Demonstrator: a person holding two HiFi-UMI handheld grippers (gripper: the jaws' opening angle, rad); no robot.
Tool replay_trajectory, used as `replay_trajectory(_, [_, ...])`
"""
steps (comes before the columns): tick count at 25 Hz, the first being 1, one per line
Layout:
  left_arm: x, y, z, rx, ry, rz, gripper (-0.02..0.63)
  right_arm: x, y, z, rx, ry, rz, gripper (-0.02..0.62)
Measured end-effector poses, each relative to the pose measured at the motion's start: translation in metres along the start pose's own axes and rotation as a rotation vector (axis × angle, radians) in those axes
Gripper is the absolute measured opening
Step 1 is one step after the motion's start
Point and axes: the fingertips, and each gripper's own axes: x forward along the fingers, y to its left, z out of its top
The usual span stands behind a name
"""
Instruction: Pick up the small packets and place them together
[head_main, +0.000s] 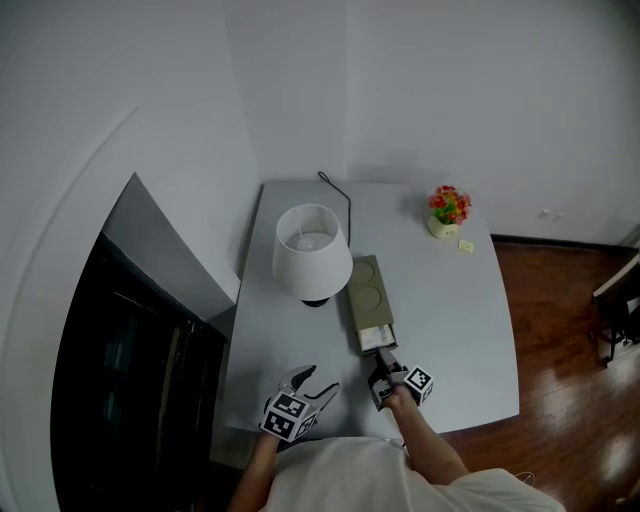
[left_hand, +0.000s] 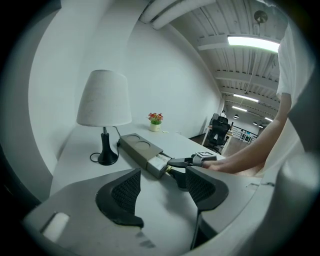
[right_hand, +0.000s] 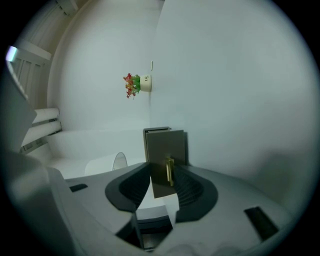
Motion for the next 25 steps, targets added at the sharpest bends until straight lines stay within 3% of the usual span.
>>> replay_trajectory(12, [0.002,-0.010,0.000,0.015,-0.035,-0.041,0.270,-0.120,-0.028,-0.031,0.010,-0.013,-0.044,0.153])
replay_trajectory(18, [0.006,-0.021,-0.001,0.033,-0.031,-0.068,0.270,-0.128,-0.040,-0.035,-0.062,0.041,-0.082,0.153])
replay_trajectory(20, [0.005,-0.025,-0.001,0.040,-0.032,-0.071,0.270,-0.131,-0.040,-0.035,-0.134,0.046,-0.136,0.155])
replay_trajectory(25, [-0.003,-0.026,-0.001,0.040,-0.053,-0.061,0.270,-0.148,-0.028,-0.029,-0.517,0.070,-0.308,0.192])
